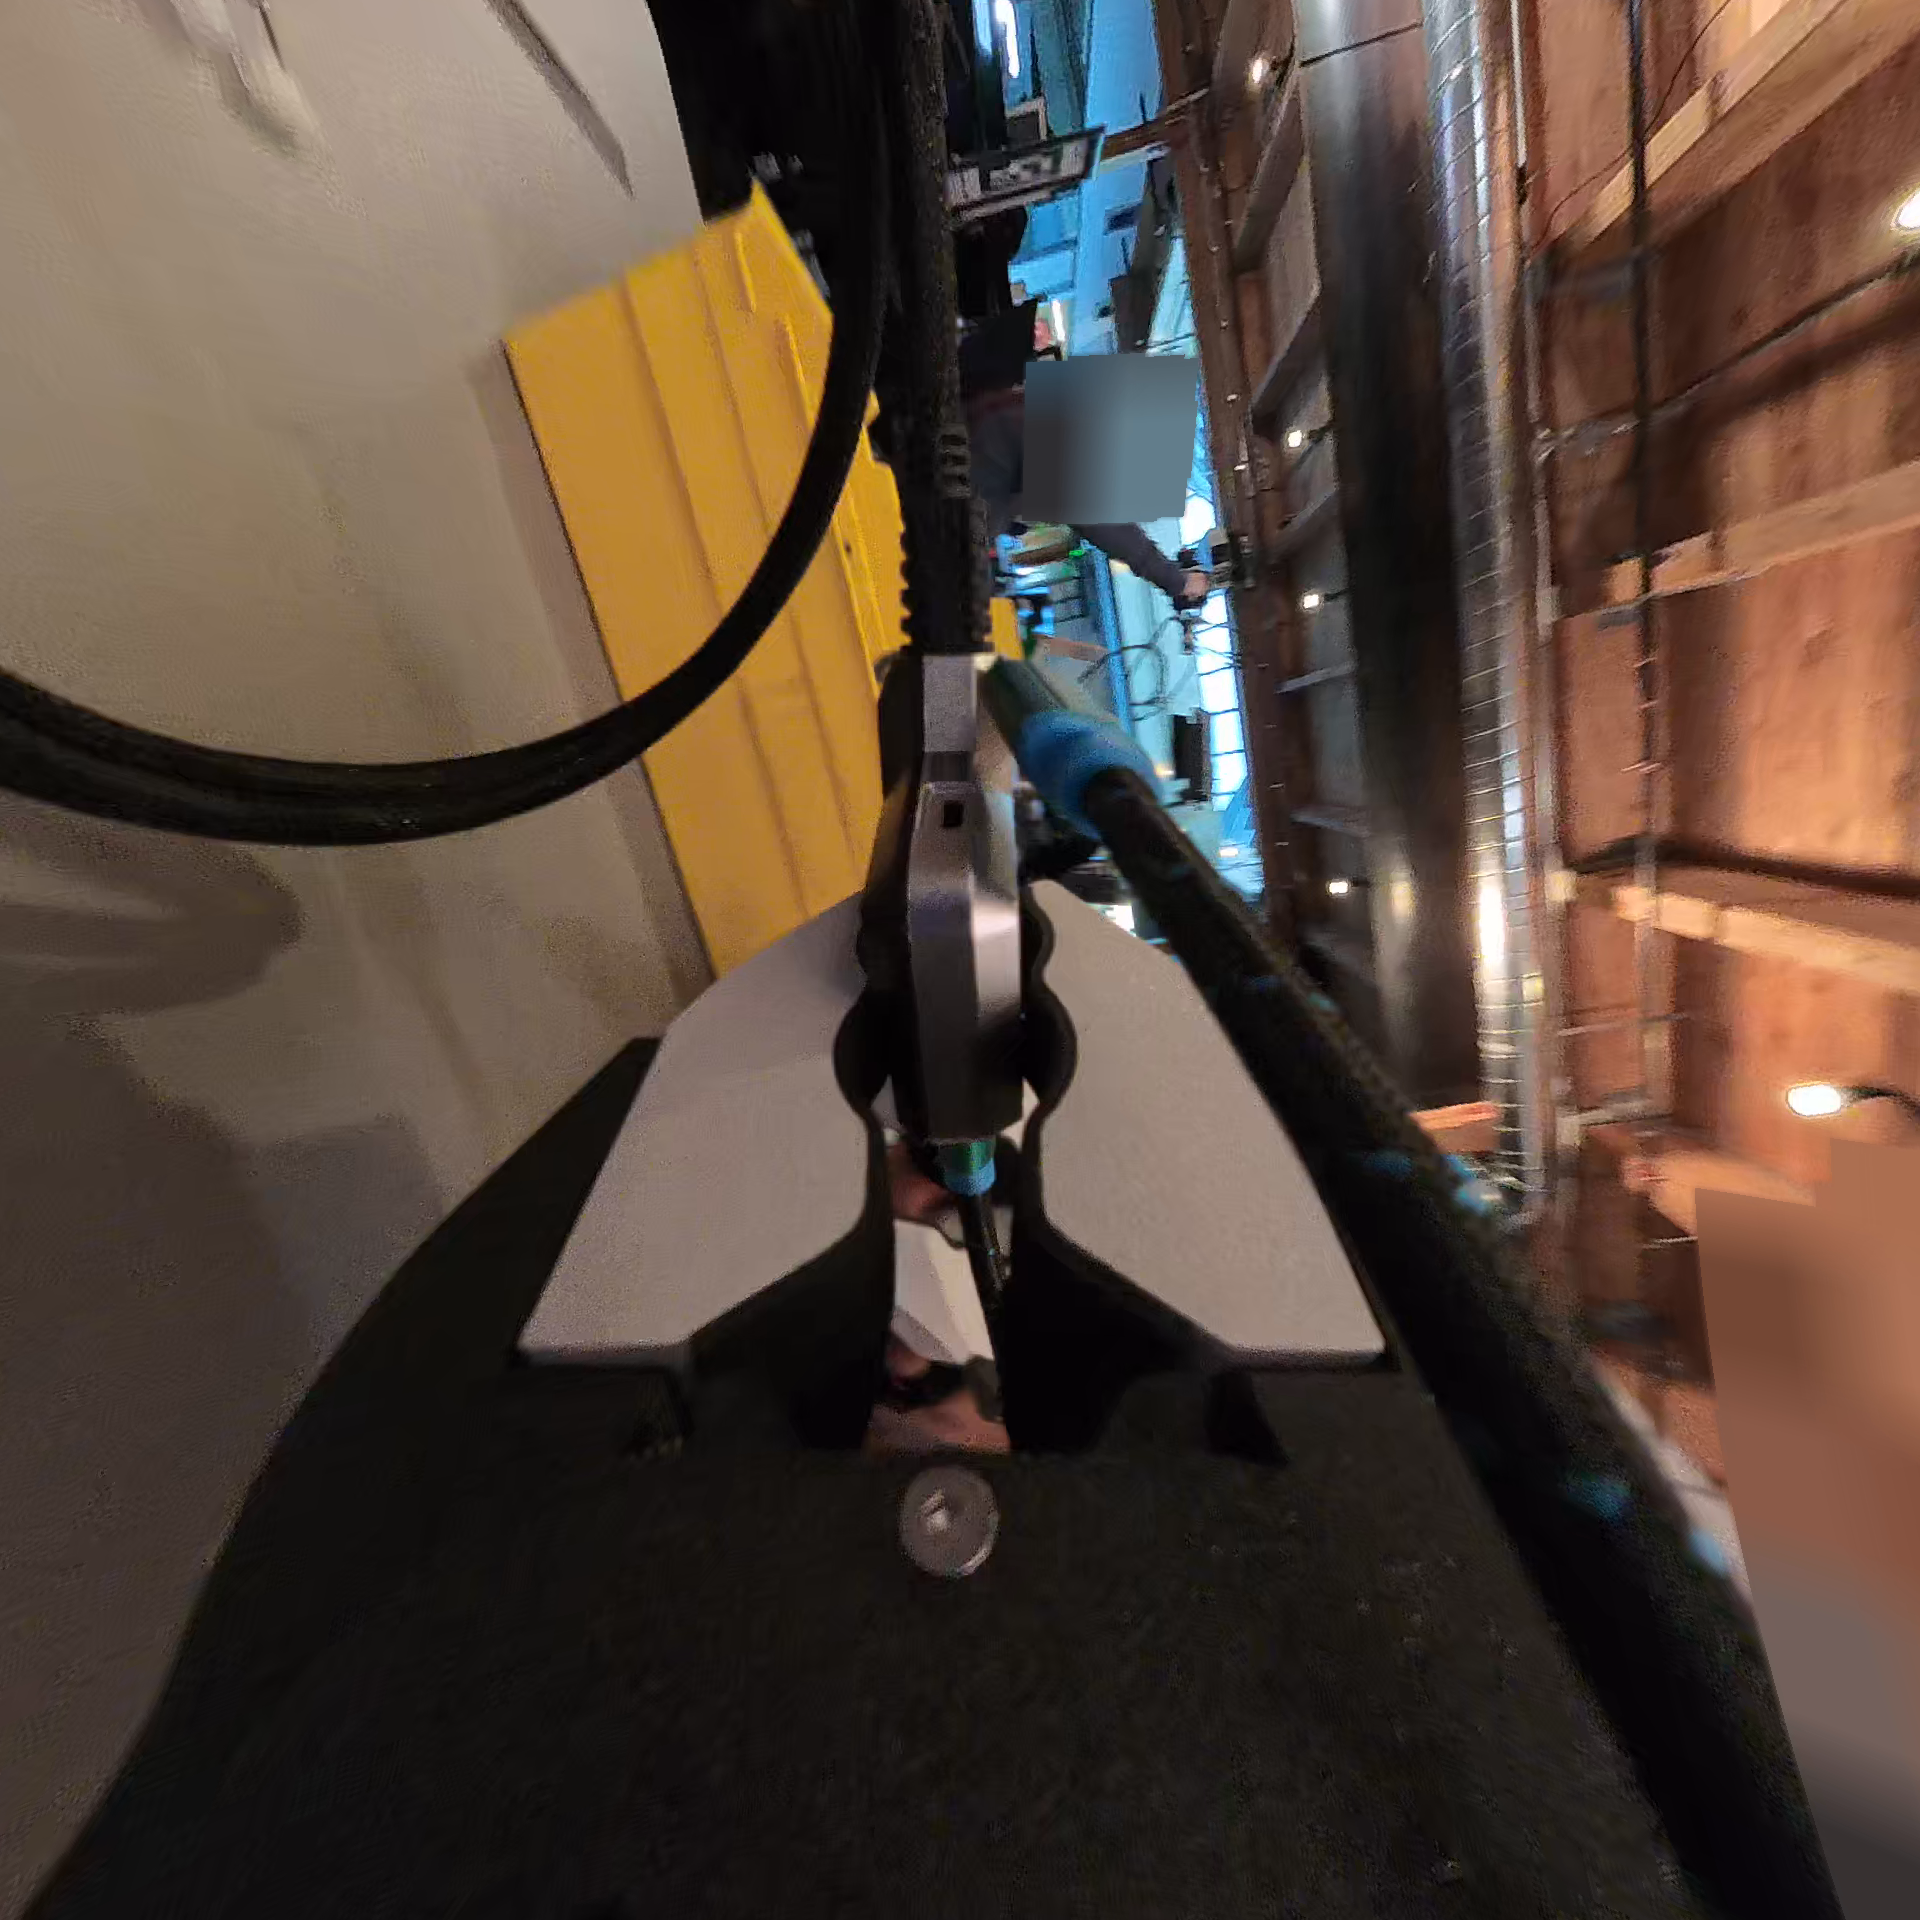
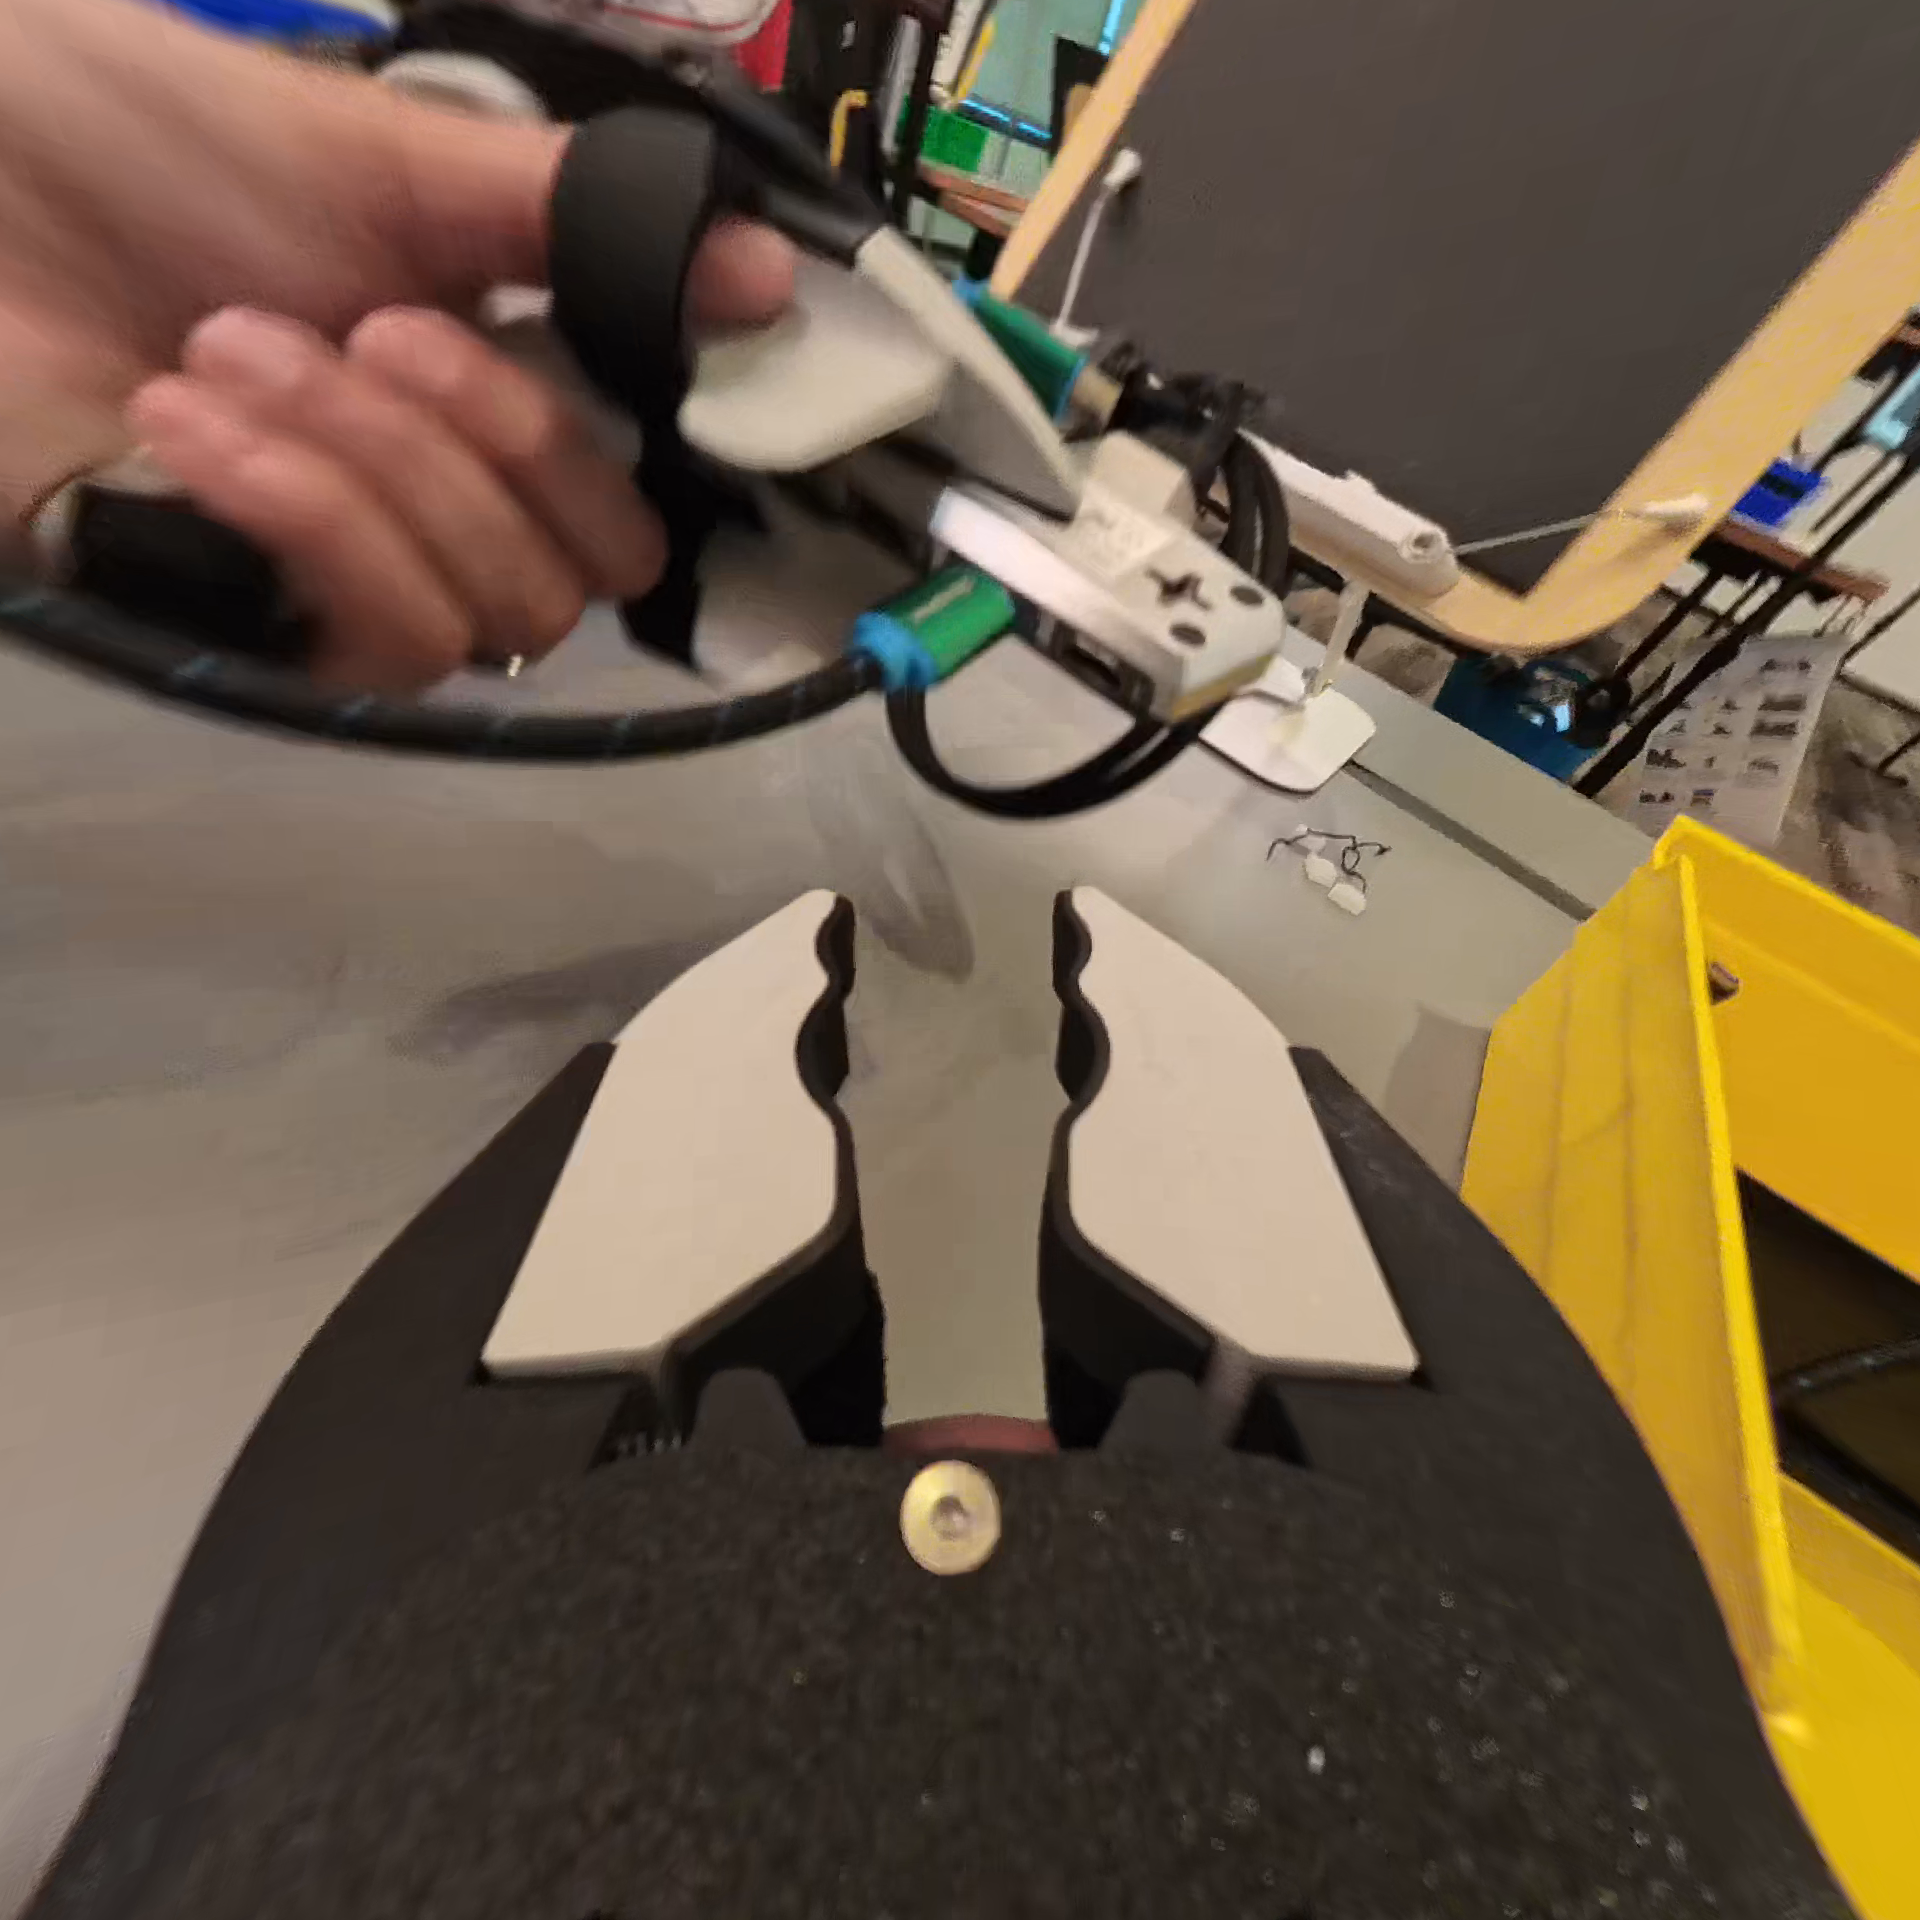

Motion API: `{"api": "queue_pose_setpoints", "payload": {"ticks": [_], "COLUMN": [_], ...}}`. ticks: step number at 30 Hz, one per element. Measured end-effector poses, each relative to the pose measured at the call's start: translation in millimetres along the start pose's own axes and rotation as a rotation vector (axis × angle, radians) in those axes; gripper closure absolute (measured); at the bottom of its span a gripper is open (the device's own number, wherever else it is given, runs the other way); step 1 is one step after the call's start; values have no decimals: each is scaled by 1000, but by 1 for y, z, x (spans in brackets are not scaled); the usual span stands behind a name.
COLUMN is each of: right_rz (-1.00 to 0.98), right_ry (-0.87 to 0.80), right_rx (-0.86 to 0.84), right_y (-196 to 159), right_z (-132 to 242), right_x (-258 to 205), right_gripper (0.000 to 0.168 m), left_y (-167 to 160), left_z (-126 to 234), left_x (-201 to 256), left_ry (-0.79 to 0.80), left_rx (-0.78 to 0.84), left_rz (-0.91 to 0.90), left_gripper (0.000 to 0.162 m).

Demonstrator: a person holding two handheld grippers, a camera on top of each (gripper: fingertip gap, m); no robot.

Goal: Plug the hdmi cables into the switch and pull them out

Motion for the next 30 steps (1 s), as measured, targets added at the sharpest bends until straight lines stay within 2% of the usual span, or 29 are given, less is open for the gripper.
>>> {"api": "queue_pose_setpoints", "payload": {"ticks": [1, 3, 7, 13, 15, 18, 21, 25, 27, 30], "right_rz": [-36, -52, 61, 147, 171, 178, 128, -69, -108, -173], "right_ry": [1, -69, -191, -209, -204, -163, -163, -187, -225, -229], "right_rx": [-3, 0, 34, 38, 39, 47, 55, 57, 52, 78], "right_y": [-1, -1, 4, 13, 15, 16, 22, 25, 25, 30], "right_z": [-6, -9, 5, 8, 4, 0, -3, -4, -2, 0], "right_x": [4, 16, 18, 7, 1, -10, -12, -2, 4, 5], "right_gripper": [130, 119, 122, 127, 136, 132, 131, 138, 147, 148], "left_y": [-6, -16, -21, -17, -15, -17, -20, -25, -26, -25], "left_z": [-7, -17, -20, -10, -8, -7, -10, -14, -15, -14], "left_x": [-1, -4, -10, -13, -14, -15, -9, -3, -3, 3], "left_ry": [-33, -73, -107, -84, -79, -88, -166, -257, -261, -258], "left_rx": [-8, -12, 29, 119, 140, 145, 175, 221, 240, 261], "left_rz": [49, 118, 212, 218, 225, 233, 241, 238, 222, 158], "left_gripper": [146, 144, 144, 140, 141, 141, 141, 140, 140, 139]}}
Point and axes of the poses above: each gripper's, where its closed fingertips meet, z back along the fingers, y out of its top, x = y × z across the jaws, the point moved 1 cm from there along z, back along the fingers, and after that the axes turned 12 degrees about -x, right-handed, at the moved point
